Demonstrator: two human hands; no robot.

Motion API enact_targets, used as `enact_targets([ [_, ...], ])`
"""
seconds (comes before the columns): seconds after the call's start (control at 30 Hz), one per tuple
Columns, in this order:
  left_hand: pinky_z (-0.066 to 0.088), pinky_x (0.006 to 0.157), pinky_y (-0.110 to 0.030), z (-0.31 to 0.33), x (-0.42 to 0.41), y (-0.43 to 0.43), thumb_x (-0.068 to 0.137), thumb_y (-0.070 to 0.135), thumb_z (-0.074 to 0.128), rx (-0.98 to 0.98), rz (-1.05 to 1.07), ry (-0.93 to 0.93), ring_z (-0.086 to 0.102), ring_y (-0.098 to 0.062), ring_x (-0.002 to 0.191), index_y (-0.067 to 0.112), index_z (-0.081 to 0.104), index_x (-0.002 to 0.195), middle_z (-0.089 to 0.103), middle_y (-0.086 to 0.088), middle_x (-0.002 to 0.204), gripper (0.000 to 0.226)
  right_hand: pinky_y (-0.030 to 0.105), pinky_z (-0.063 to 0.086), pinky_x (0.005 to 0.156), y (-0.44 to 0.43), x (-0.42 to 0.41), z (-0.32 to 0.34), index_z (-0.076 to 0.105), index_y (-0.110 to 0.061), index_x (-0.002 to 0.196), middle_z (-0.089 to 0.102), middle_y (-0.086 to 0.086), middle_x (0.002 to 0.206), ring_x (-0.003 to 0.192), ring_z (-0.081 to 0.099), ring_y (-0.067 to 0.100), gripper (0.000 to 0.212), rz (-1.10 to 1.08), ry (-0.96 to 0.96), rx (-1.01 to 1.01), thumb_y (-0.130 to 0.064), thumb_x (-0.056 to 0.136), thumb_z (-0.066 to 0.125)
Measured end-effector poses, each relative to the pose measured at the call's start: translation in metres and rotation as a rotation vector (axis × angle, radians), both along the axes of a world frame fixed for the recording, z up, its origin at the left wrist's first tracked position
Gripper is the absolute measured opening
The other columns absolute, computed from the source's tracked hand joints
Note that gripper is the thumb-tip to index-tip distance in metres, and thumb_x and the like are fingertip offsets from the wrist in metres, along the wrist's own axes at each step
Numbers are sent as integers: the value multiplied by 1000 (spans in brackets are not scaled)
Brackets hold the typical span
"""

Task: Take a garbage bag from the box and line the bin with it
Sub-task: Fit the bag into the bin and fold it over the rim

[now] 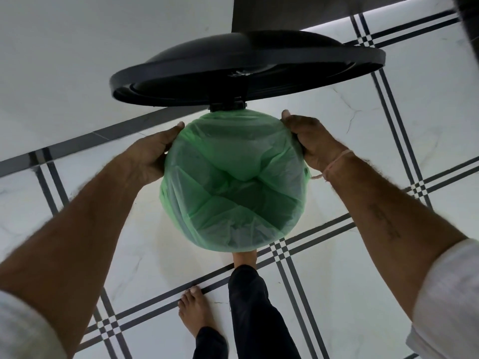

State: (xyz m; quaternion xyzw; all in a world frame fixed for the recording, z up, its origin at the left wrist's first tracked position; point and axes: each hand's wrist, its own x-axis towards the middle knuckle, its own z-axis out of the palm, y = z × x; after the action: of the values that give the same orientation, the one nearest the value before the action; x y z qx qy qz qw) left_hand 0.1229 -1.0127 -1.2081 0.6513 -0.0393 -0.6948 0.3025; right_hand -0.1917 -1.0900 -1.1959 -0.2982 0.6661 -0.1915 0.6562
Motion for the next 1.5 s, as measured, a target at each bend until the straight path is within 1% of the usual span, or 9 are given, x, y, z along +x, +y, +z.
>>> enact_targets([
  [0.23,56,100,-42,4,-10,-7,103,49,53,-119,-198,-136,75,-25,105,12,78,106,78,-12,116,45,32,63,72,-3,15,8,77,-8,94,80,8,86,76,77,22,41,157,-8,47,-47,99,63],
  [0.43,63,69,-31,5,-22,5,104,54,49,-111,22,-84,79,-19,86,13,80,96,82,-6,94,51,38,61,82,9,1,2,76,-10,98,78,10,94,84,76,21,54,38,133,-28,-55,103,47],
  [0.57,63,86,-44,7,-24,15,97,51,61,-187,67,-122,76,-33,105,0,72,116,77,-20,115,56,37,51,83,46,5,17,63,-14,94,67,3,96,92,61,24,31,125,731,-760,-42,102,50],
  [0.63,59,97,-50,5,-23,23,96,46,65,-262,87,-138,73,-36,108,-3,69,113,74,-24,118,52,32,49,76,79,30,33,66,-11,95,68,5,91,85,62,24,26,261,593,-954,-30,102,51],
  [0.87,61,85,-38,6,-31,35,102,35,63,-378,107,-198,71,-19,81,16,76,87,77,-4,85,27,54,27,123,171,103,-19,40,-35,153,42,2,163,149,39,29,69,1096,130,16,-69,100,10],
  [1.0,60,71,-31,11,-34,33,102,33,63,-382,108,-228,68,-16,68,20,74,76,74,1,73,31,45,10,130,167,106,-18,22,-30,163,21,-1,172,159,16,21,65,1123,20,114,-61,106,18],
  [1.17,50,81,-44,10,-31,32,93,47,69,-386,116,-211,53,-30,84,6,66,94,58,-19,90,41,43,51,103,119,93,-13,70,-19,122,73,15,119,111,69,31,61,1149,337,-110,-61,105,30],
  [1.37,51,85,-48,5,-28,33,92,49,69,-386,101,-218,56,-32,88,-8,65,108,62,-21,101,58,30,22,125,21,88,-4,43,-22,155,44,3,161,150,37,22,52,724,212,-77,-44,109,42],
  [1.5,54,84,-46,7,-30,31,97,42,66,-379,110,-211,57,-31,88,3,68,93,62,-22,101,39,38,30,123,21,80,-5,49,-25,152,49,3,158,145,44,24,56,811,331,-124,-54,106,40],
])
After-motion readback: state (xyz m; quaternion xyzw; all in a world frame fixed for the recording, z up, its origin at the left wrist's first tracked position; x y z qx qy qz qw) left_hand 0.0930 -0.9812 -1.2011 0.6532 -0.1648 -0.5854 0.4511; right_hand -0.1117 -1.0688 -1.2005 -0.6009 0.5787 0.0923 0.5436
